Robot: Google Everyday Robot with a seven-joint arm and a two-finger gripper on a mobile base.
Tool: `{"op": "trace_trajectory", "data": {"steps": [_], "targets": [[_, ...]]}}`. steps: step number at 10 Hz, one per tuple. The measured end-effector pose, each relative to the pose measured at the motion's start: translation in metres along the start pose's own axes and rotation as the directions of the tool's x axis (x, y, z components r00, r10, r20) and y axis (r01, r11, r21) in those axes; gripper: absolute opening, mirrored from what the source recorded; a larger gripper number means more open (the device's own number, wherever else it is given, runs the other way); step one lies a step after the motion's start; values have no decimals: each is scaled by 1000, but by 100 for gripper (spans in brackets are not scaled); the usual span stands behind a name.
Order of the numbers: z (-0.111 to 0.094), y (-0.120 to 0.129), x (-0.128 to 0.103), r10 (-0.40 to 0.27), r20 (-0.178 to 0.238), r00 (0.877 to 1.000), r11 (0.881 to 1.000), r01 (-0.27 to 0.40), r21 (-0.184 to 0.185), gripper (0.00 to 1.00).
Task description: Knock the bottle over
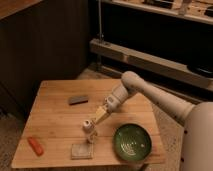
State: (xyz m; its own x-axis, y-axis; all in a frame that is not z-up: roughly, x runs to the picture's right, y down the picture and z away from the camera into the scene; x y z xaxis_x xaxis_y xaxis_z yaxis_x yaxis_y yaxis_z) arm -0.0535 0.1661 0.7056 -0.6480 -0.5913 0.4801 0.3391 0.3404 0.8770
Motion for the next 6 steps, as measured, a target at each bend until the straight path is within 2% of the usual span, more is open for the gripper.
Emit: {"op": "trace_trajectory", "data": {"steps": [3, 5, 6], "targets": [[52, -11, -10, -16, 125, 992, 999, 11, 39, 4], [93, -20, -18, -30, 223, 974, 999, 20, 46, 4], [104, -27, -27, -31, 228, 973, 999, 21, 45, 4]]}}
